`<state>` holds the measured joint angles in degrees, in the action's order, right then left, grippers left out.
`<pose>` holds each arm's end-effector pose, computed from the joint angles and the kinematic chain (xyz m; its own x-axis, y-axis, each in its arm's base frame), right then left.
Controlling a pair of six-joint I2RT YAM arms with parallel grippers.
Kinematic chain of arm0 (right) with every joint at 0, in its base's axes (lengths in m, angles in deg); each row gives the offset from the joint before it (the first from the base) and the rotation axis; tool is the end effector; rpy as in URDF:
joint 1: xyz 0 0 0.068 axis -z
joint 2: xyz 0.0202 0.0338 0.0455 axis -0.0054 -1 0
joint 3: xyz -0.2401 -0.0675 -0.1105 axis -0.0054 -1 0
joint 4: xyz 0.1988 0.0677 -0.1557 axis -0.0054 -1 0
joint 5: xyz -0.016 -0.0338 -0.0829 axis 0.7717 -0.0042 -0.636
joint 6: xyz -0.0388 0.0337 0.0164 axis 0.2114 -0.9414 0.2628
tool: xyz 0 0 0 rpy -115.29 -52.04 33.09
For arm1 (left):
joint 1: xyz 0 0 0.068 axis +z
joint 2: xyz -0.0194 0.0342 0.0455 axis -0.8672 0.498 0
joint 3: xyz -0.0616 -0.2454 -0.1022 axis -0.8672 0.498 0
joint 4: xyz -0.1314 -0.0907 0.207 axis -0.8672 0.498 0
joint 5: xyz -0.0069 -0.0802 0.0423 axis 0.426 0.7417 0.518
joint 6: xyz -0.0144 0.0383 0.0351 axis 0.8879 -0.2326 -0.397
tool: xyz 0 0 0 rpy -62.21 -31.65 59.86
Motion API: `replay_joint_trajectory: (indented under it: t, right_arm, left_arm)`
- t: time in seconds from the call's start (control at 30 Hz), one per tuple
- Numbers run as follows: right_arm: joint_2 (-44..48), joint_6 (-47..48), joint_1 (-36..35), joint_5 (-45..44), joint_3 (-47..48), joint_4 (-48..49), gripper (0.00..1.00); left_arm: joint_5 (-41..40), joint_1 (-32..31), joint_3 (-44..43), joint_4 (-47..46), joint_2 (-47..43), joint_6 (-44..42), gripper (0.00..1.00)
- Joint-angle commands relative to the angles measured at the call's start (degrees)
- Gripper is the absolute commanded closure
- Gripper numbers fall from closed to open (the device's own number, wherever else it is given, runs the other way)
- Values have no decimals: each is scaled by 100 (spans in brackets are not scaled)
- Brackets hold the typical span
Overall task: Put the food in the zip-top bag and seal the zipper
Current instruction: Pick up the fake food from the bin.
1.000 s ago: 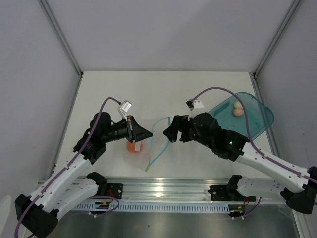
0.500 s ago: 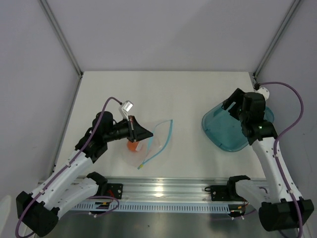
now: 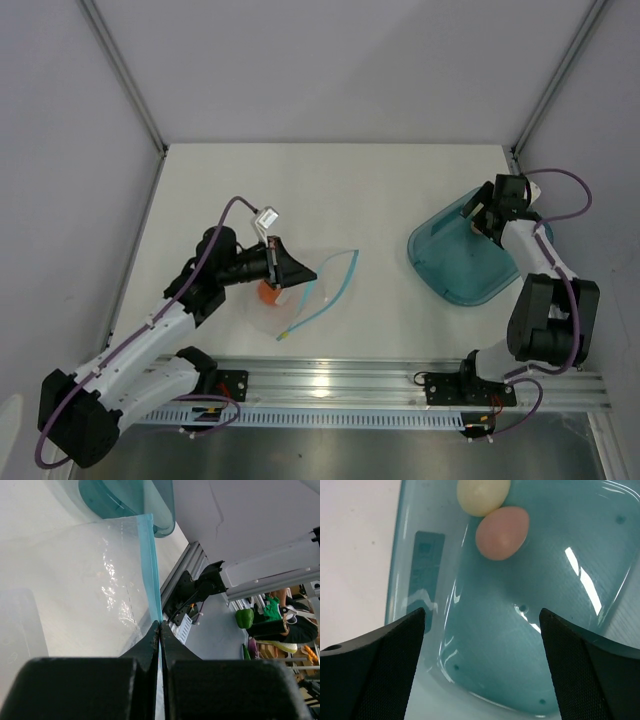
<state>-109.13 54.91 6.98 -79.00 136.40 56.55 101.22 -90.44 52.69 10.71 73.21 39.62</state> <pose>0.3149 -0.0459 0.2506 -0.5073 0.5486 -0.6646 0.5480 0.8005 0.2425 0.1631 -0.1214 0.2854 -0.7652 -0.1340 -0.6297 0.5519 0.3669 -0.7488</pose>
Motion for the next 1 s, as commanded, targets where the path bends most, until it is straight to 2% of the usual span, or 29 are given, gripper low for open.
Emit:
replay_joint_trajectory:
  t: [0.0, 0.23, 0.37, 0.7, 0.97]
  right_arm:
    - [-394, -3, 115, -321, 342, 426, 5]
    - [-1159, -91, 264, -357, 579, 779, 7]
    - [-1642, -109, 273, -349, 747, 858, 12]
    - [-2100, -170, 317, -383, 844, 1192, 21]
    - [-2223, -126, 396, -410, 870, 1271, 23]
  left_arm:
    - [270, -134, -7, -716, 177, 93, 99]
    - [375, -186, -59, -972, 537, 84, 99]
    - [411, -195, -112, -990, 695, 58, 99]
    - [428, -204, -200, -1060, 924, 75, 99]
    - [393, -248, -226, -1069, 986, 75, 99]
